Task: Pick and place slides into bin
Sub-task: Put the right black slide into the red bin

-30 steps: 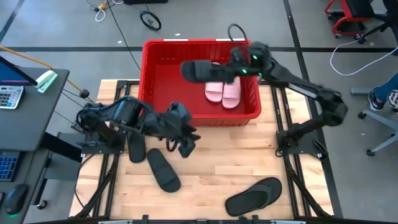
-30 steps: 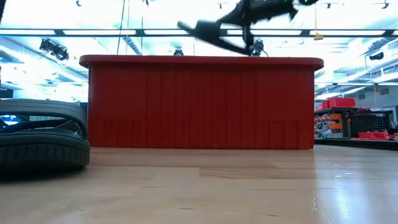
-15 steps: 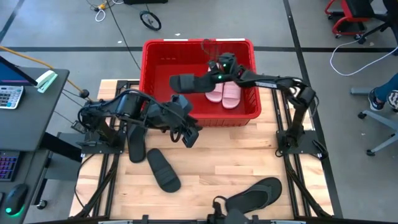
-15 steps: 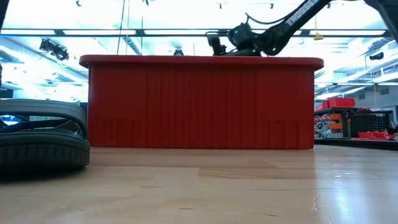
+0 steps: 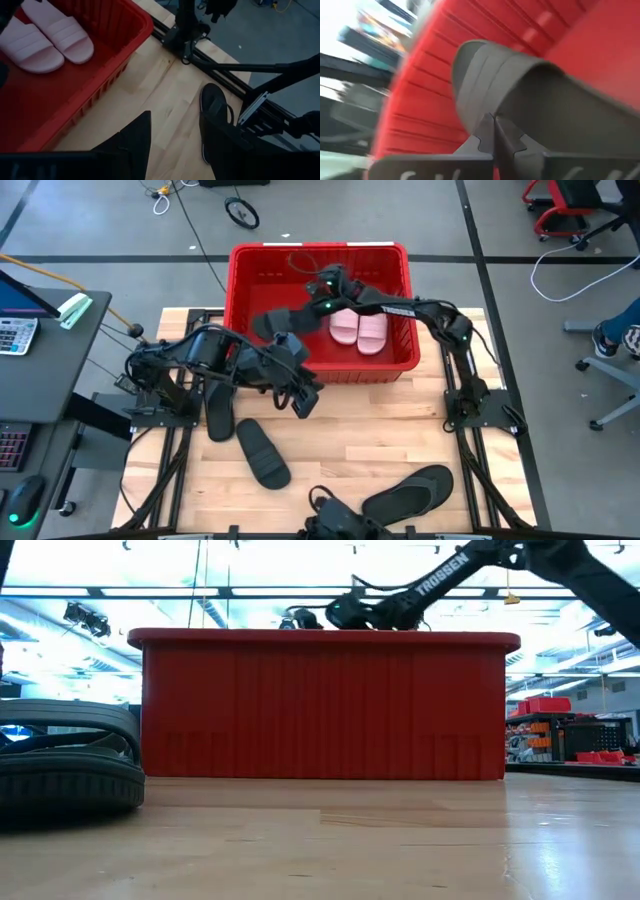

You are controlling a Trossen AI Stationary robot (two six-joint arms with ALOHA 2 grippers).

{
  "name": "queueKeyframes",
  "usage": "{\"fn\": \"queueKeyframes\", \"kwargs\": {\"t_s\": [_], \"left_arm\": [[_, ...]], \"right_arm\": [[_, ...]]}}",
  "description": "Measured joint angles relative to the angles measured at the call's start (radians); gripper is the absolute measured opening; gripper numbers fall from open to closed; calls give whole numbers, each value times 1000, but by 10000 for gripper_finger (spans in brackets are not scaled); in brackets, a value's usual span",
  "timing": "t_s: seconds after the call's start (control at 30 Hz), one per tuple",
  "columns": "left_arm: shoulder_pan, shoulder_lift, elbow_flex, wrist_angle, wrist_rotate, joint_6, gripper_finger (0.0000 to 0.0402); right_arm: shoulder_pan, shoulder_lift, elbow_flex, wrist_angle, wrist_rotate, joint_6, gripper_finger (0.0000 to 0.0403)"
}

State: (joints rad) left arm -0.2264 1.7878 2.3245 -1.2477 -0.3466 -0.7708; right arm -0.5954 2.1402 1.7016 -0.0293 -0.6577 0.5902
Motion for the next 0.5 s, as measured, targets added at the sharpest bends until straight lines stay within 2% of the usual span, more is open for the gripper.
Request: {"fn": "queueKeyframes", "kwargs": {"t_s": [0.1, 0.23, 0.43, 0.5], "left_arm": [[0, 0, 0, -9, 0, 0, 172], [0, 0, 0, -17, 15, 0, 172], [-17, 0, 0, -26, 19, 0, 172], [-22, 0, 0, -28, 19, 0, 172]], "right_arm": [[-4, 51, 123, -215, 59, -130, 0], [-28, 98, 261, -418, 87, -293, 0], [-76, 125, 406, -618, 87, -534, 0], [-87, 123, 420, -630, 87, -634, 0]]}}
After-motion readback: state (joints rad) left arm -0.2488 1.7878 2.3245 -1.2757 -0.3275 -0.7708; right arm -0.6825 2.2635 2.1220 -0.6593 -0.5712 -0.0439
